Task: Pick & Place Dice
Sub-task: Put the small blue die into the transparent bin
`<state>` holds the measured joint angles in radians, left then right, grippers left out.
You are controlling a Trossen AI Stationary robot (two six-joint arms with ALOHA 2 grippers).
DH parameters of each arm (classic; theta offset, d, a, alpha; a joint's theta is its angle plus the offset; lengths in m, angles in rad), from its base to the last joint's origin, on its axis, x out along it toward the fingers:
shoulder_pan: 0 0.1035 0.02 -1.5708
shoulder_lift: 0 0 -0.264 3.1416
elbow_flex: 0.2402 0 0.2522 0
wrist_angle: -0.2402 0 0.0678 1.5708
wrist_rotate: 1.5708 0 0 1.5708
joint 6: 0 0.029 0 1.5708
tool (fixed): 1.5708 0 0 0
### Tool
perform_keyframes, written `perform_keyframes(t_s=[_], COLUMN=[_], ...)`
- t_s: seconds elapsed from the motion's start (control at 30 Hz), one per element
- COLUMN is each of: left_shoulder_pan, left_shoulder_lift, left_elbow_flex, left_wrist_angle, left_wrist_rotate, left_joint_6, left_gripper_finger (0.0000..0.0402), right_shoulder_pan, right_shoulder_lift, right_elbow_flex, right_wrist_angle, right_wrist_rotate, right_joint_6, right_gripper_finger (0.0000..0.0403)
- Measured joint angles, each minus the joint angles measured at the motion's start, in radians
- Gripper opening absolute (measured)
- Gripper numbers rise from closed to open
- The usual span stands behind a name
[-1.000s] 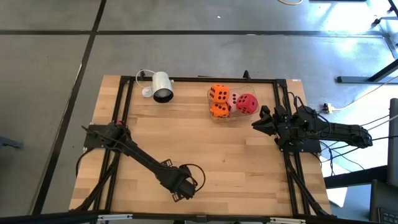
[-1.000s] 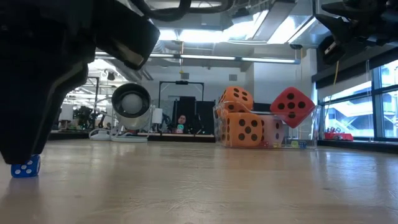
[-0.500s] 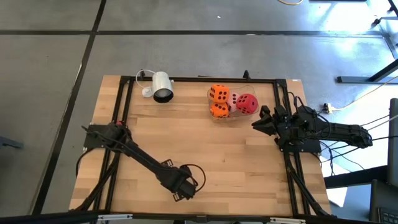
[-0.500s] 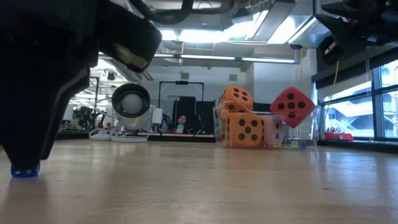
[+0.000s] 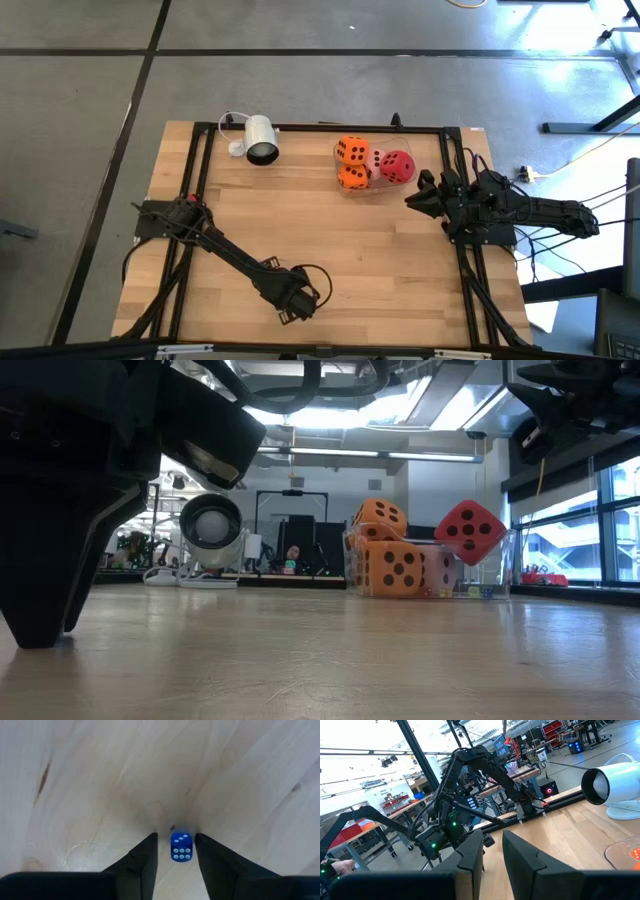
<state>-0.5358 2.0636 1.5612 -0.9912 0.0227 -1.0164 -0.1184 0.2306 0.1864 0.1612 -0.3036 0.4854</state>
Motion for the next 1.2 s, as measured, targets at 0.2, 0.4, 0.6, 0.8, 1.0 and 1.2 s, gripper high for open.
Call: perform_keyframes(t_s=[0.2, 0.4, 0.6, 0.8, 1.0, 1.2], left_shoulder_pan=[0.000, 0.000, -0.001, 0.000, 0.007, 0.061], left_shoulder_lift=[-0.001, -0.008, -0.051, -0.108, -0.133, -0.134], left_elbow_flex=[0.000, -0.001, -0.003, -0.002, -0.002, -0.002], left_wrist_angle=[0.008, 0.005, 0.056, 0.125, 0.216, 0.293], left_wrist_rotate=[0.003, -0.002, -0.153, -0.444, -0.813, -1.112], left_joint_6=[0.000, 0.000, 0.027, 0.152, 0.470, 0.782], left_gripper_finger=[0.0081, 0.0031, 0.0030, 0.0042, 0.0037, 0.0043], right_shoulder_pan=[0.000, 0.000, 0.000, 0.000, 0.000, 0.000], right_shoulder_lift=[0.000, 0.000, 0.000, 0.000, 0.000, 0.000], right_elbow_flex=[0.000, 0.000, 0.000, 0.000, 0.000, 0.000], right_wrist_angle=[0.000, 0.000, 0.000, 0.000, -0.001, -0.001], right_wrist_rotate=[0.000, 0.000, 0.000, 0.000, 0.000, 0.000], right_joint_6=[0.000, 0.000, 0.000, 0.000, 0.000, 0.000], right_gripper_finger=[0.0074, 0.0074, 0.0074, 0.0074, 0.0074, 0.0074])
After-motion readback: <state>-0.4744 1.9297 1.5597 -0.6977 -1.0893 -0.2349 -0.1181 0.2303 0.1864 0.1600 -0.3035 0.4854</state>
